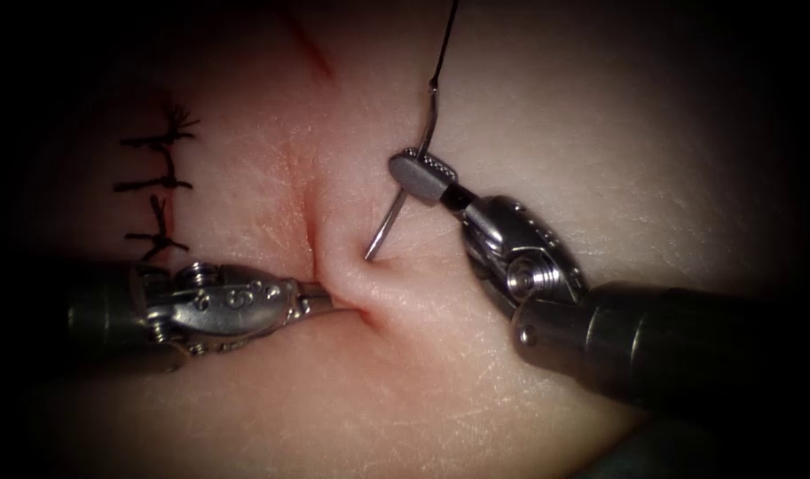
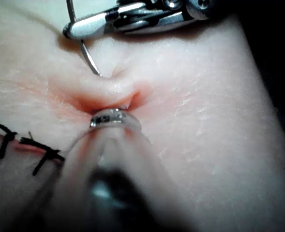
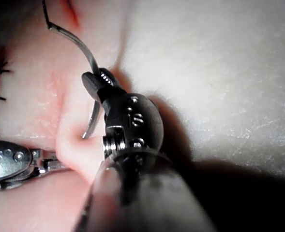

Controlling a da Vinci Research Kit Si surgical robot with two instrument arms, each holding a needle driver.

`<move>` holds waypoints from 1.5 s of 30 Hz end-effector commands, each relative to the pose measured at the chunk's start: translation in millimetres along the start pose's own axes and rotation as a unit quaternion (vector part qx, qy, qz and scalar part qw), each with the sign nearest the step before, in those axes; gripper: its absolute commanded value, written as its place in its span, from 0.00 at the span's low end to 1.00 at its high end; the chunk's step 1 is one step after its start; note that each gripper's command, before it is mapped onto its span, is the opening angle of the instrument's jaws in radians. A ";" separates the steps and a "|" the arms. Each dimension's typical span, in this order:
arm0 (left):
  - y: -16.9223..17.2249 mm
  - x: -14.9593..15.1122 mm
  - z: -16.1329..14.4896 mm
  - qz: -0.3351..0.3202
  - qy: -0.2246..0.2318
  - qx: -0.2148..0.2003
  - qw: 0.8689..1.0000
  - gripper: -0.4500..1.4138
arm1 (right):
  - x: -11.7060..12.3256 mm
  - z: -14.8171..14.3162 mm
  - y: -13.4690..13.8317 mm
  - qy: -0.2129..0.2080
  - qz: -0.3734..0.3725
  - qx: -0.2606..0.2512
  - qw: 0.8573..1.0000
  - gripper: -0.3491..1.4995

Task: Wound Closure

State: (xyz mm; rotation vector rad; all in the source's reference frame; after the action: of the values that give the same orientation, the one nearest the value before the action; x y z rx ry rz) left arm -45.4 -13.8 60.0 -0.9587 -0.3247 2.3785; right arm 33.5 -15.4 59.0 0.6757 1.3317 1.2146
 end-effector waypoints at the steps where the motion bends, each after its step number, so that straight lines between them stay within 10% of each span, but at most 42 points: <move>1: 0.0 0.3 0.8 0.000 0.001 0.000 1.000 0.00 | -0.4 0.8 0.1 0.001 0.009 0.000 1.000 0.00; 16: 0.1 0.4 0.8 0.000 0.001 0.000 1.000 0.00 | 1.2 -0.2 0.7 0.032 0.104 -0.029 0.994 0.00; 31: 0.4 0.8 0.8 -0.003 0.000 0.001 1.000 0.00 | 5.1 -5.2 2.5 0.105 0.034 -0.111 0.988 0.00; 36: 0.5 0.9 0.7 0.001 0.000 -0.001 1.000 0.00 | 3.7 -3.8 2.1 0.086 0.197 -0.067 0.974 0.00; 42: 0.6 1.1 0.5 0.003 0.001 -0.005 1.000 0.00 | 3.7 -2.1 1.5 0.091 0.210 -0.063 0.971 0.00; 45: 0.7 1.2 0.5 0.006 0.000 -0.005 1.000 0.00 | 5.0 -2.3 1.7 0.117 0.148 -0.079 0.979 0.59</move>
State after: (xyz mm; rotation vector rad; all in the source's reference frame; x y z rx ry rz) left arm -45.9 -13.8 59.0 -0.9661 -0.3331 2.3892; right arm 29.3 -10.7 58.1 0.6264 1.3398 1.6691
